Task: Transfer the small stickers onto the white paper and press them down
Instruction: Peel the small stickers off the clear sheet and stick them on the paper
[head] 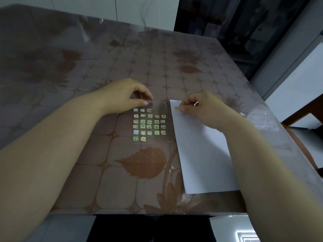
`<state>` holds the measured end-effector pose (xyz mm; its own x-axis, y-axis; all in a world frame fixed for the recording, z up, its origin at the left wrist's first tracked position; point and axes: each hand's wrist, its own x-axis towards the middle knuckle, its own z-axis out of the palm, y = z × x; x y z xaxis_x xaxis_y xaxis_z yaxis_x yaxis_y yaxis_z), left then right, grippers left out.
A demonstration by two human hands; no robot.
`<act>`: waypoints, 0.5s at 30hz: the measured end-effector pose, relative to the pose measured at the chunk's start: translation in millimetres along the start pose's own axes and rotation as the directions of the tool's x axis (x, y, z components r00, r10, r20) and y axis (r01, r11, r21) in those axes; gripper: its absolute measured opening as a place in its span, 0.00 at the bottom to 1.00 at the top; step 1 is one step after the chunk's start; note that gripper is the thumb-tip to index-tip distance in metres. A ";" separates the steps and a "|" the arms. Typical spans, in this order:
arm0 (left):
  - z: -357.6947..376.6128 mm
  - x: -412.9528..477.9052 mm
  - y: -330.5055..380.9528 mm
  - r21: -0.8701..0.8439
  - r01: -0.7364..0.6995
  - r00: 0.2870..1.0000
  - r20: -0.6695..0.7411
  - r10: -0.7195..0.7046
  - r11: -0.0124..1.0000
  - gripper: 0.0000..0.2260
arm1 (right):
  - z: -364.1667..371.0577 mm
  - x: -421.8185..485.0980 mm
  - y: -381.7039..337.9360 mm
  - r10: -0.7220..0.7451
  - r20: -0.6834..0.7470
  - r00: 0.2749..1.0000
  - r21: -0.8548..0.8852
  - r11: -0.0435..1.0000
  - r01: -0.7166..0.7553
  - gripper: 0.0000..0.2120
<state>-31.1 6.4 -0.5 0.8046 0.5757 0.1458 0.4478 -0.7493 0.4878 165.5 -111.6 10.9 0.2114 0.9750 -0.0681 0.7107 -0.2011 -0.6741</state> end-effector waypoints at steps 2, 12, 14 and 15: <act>0.1 -0.1 0.1 0.012 -0.001 1.000 -0.002 0.001 1.000 0.09 | 1.5 1.2 1.4 -0.009 0.005 1.000 -0.024 1.000 0.009 0.04; 0.7 0.1 0.2 0.013 -0.007 1.000 -0.001 0.007 1.000 0.08 | 5.8 1.8 0.8 -0.030 0.009 1.000 -0.069 0.997 0.030 0.04; 0.7 0.2 0.2 0.014 -0.008 1.000 0.004 0.008 1.000 0.08 | 6.7 2.9 1.6 -0.028 0.011 1.000 -0.074 0.997 0.028 0.04; 0.7 0.3 0.3 0.016 -0.010 1.000 0.006 0.010 1.000 0.08 | 7.0 3.4 1.9 -0.027 0.013 1.000 -0.076 0.997 0.028 0.04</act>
<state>-30.5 6.2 -0.9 0.8114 0.5661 0.1454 0.4458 -0.7603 0.4725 162.9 -108.0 4.3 0.1835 0.9812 -0.0597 0.7655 -0.1808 -0.6175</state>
